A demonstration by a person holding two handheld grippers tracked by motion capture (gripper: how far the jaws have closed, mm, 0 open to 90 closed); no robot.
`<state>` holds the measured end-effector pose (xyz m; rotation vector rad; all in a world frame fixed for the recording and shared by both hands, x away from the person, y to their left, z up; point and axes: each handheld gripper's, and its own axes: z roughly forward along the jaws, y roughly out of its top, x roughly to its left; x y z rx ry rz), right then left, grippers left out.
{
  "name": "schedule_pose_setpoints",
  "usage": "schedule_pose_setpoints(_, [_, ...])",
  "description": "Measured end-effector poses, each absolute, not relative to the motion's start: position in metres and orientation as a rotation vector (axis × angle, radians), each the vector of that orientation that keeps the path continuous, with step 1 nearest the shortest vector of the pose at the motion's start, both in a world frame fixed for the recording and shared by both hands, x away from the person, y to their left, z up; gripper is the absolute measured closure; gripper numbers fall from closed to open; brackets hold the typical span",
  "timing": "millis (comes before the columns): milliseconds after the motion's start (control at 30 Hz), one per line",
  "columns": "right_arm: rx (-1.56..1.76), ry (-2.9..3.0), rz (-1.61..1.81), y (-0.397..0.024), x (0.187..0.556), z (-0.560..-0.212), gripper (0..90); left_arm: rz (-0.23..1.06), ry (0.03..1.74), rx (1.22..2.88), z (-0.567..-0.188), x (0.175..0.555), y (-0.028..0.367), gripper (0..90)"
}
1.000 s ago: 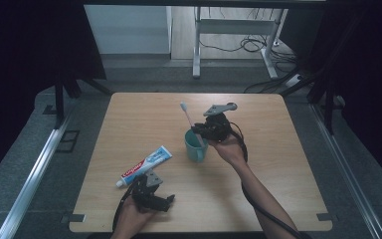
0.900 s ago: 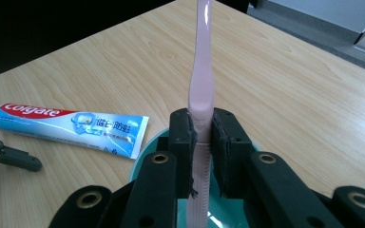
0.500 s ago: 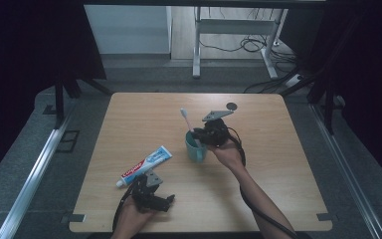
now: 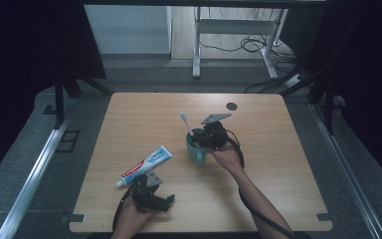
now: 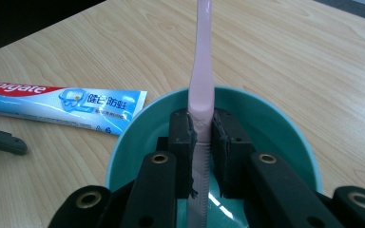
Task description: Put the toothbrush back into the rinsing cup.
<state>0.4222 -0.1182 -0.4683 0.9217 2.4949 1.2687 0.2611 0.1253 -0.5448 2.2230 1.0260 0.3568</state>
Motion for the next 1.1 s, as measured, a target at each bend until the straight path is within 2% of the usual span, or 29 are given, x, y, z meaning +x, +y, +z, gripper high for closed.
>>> schedule_pose_setpoints(667, [0.950,2.527,1.235,-0.1173,0.4260,-0.4760,77.1,0.357,1.025,2.223,-0.5448,0.2612,0.1254,0.0])
schedule_pose_setpoints(1100, [0.952,2.534,1.217,-0.1167,0.4263,-0.4766,72.9,0.357,1.025,2.223,-0.5448,0.2612,0.1254,0.0])
